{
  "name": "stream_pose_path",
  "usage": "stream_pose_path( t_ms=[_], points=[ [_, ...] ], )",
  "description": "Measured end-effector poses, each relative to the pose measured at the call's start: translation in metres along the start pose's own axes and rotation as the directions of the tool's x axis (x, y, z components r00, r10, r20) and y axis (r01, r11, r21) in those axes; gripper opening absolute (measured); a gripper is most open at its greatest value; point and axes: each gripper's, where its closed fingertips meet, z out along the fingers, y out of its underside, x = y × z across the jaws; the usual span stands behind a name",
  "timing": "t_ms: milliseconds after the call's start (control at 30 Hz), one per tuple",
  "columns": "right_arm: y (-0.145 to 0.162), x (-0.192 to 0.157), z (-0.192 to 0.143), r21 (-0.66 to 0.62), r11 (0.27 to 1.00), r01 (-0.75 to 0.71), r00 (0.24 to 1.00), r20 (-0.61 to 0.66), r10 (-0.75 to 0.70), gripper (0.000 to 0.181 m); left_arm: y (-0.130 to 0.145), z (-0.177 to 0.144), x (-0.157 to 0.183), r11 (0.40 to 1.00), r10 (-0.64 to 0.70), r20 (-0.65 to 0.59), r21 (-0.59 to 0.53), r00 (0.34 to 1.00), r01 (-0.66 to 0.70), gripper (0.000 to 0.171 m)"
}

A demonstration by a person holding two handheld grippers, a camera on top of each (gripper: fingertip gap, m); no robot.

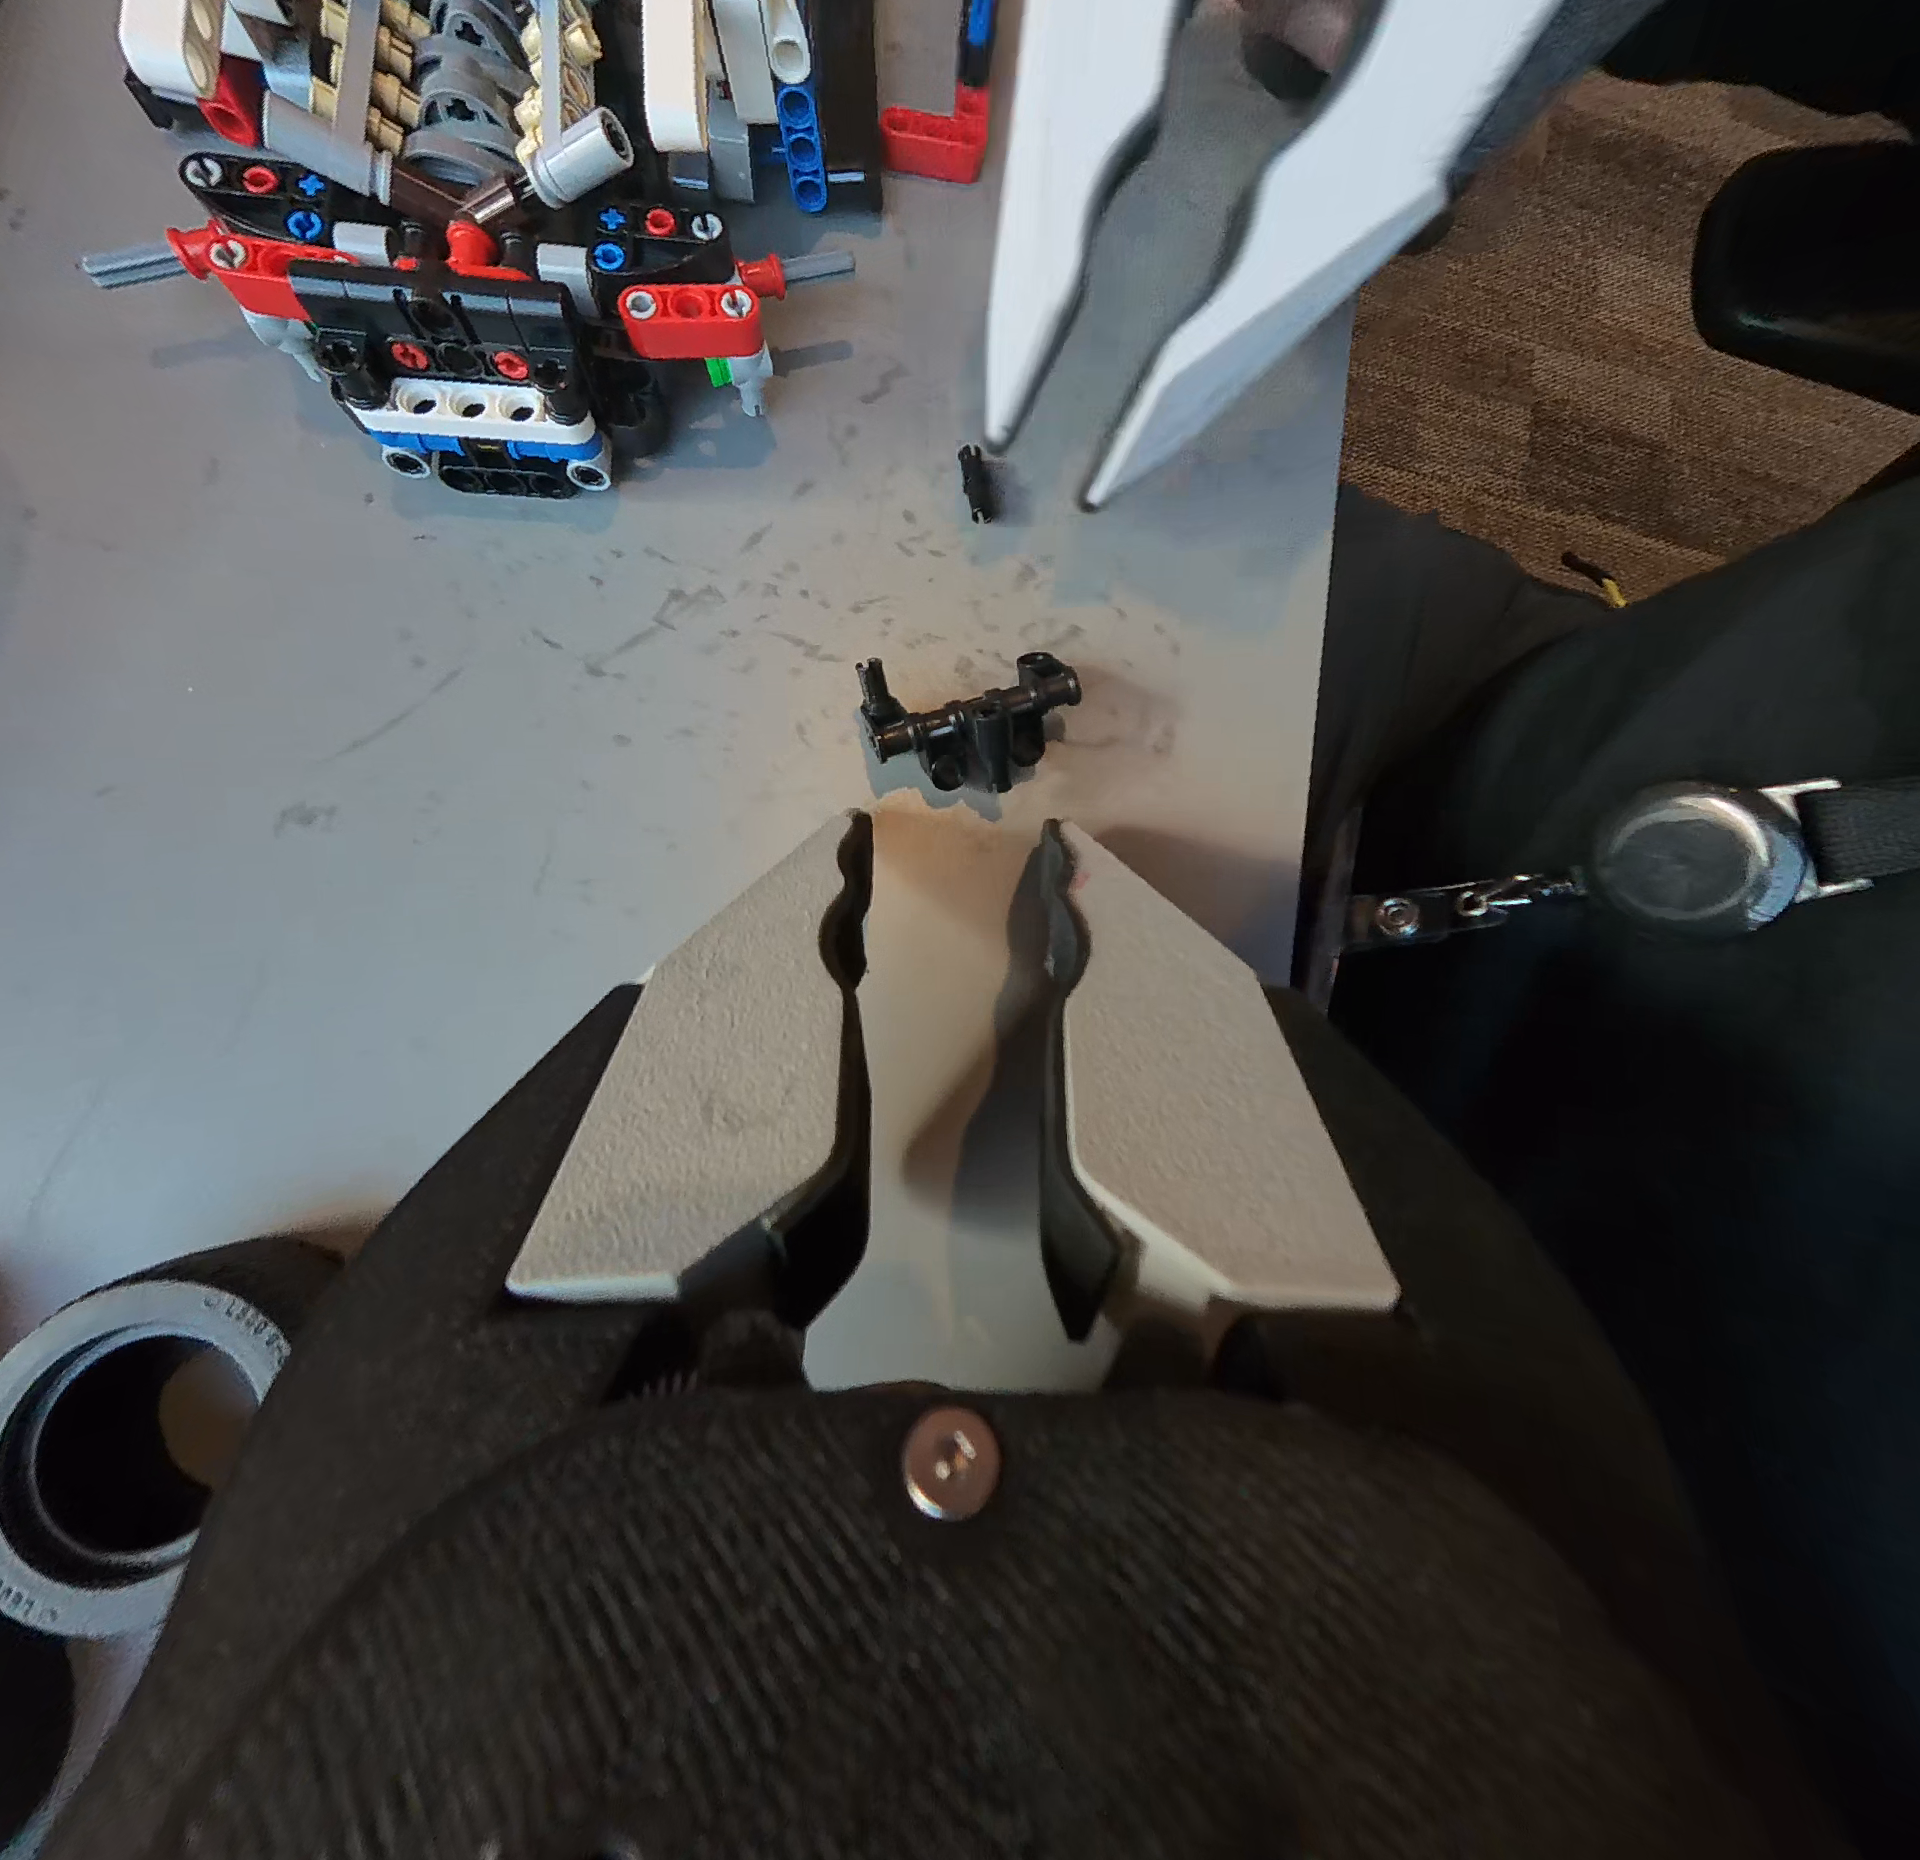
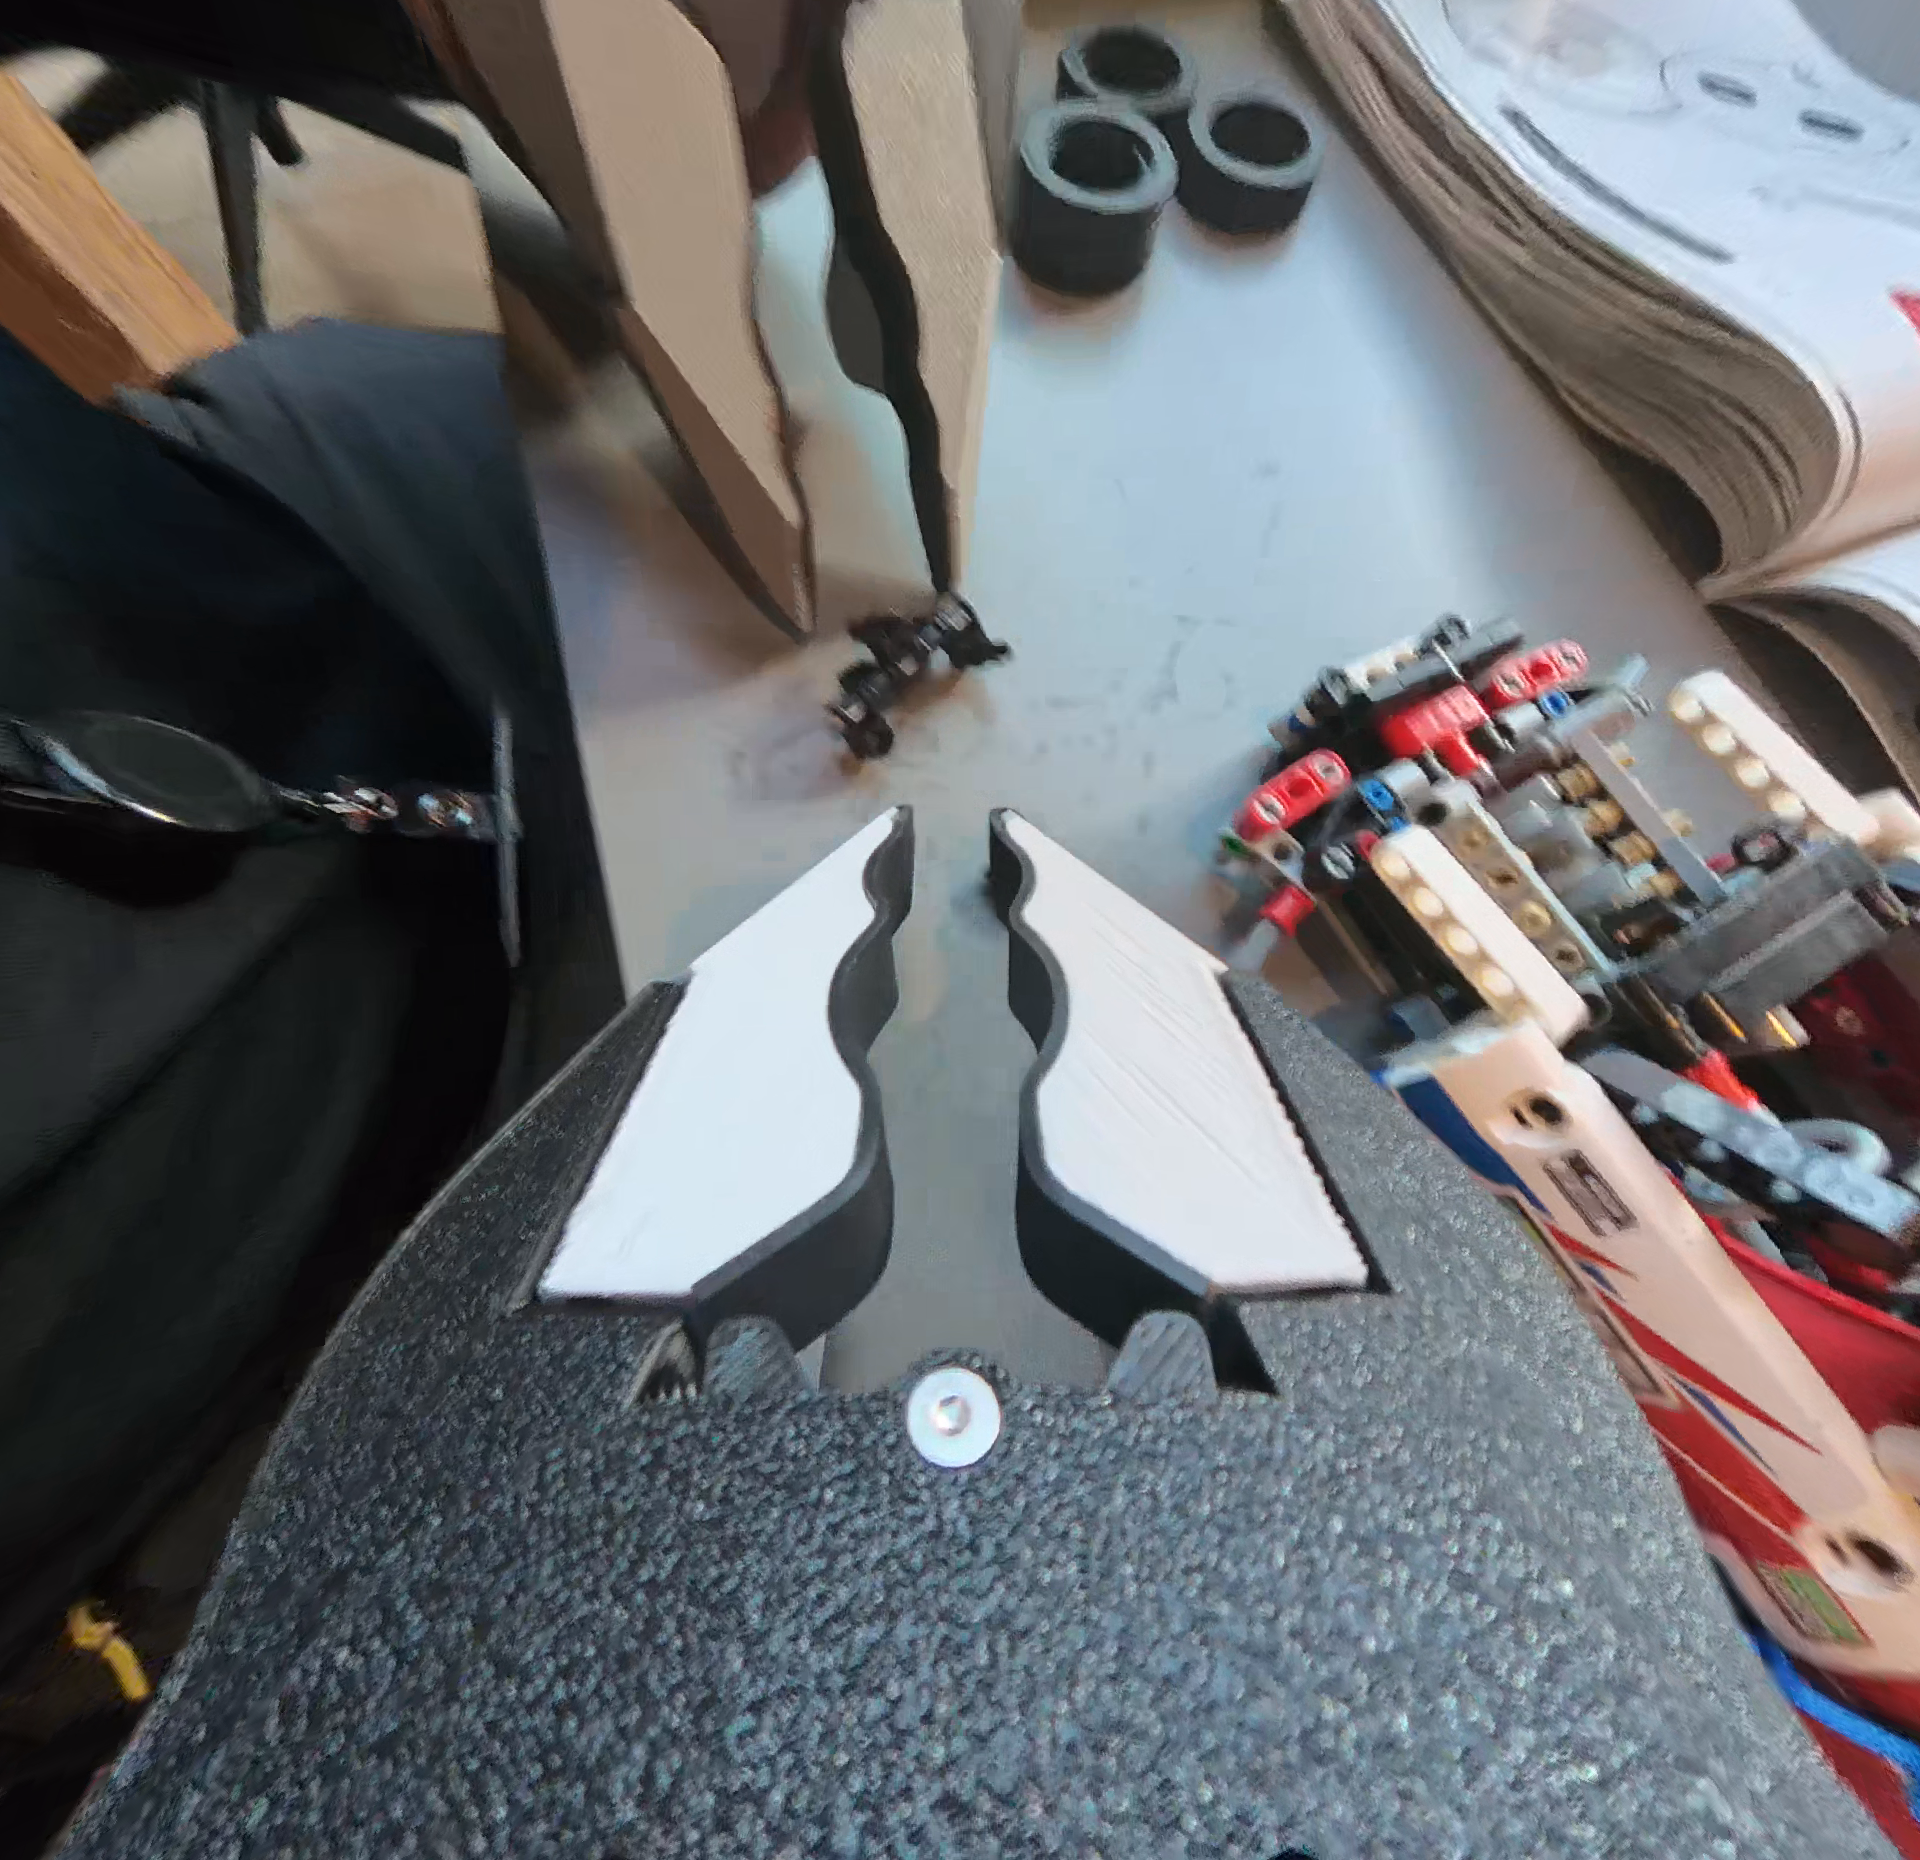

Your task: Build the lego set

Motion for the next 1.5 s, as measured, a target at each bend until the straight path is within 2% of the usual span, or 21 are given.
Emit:
stream_pose_path(
  t_ms=[267,467,667,900,1100,1133,1333,1400,1500],
  points=[
    [-0.015,-0.021,0.022,-0.014,1.0,0.028,0.999,-0.034,-0.028,0.019,-0.002,0.0,0.0,0.997,-0.06,-0.039,0.042,0.997,0.061,0.029],
    [-0.01,-0.021,0.031,-0.045,0.999,0.031,0.999,-0.018,-0.031,0.014,-0.006,0.005,0.006,0.997,-0.054,-0.062,0.042,0.997,0.057,0.025],
    [-0.014,-0.018,0.028,-0.013,1.0,0.017,1.0,0.003,-0.017,0.01,-0.009,0.01,0.002,1.0,-0.009,-0.002,0.029,1.0,0.009,0.017],
    [-0.02,-0.012,0.022,0.043,0.996,-0.075,0.996,0.045,0.073,0.01,-0.011,0.013,-0.003,0.999,0.021,0.048,0.027,0.999,-0.022,0.012],
    [-0.034,-0.004,0.017,0.066,0.983,-0.169,0.982,0.094,0.162,0.009,-0.017,0.019,-0.005,0.996,0.089,0.143,0.018,0.986,-0.093,0.007],
    [-0.036,-0.002,0.017,0.062,0.979,-0.193,0.977,0.103,0.186,0.009,-0.017,0.019,-0.003,0.996,0.085,0.132,0.02,0.988,-0.089,0.0],
    [-0.041,0.005,0.022,0.05,0.941,-0.335,0.93,0.176,0.322,0.005,-0.019,0.017,-0.003,0.996,-0.049,0.063,0.076,0.997,0.044,0.0],
    [-0.041,0.013,0.022,0.057,0.936,-0.349,0.929,0.153,0.337,0.005,-0.019,0.015,-0.004,0.989,-0.122,0.021,0.085,0.992,0.119,0.0],
    [-0.052,0.022,0.008,0.135,0.939,-0.316,0.945,0.132,0.299,0.005,-0.026,0.007,-0.002,0.956,-0.24,-0.097,0.15,0.966,0.252,0.0]
  ],
)
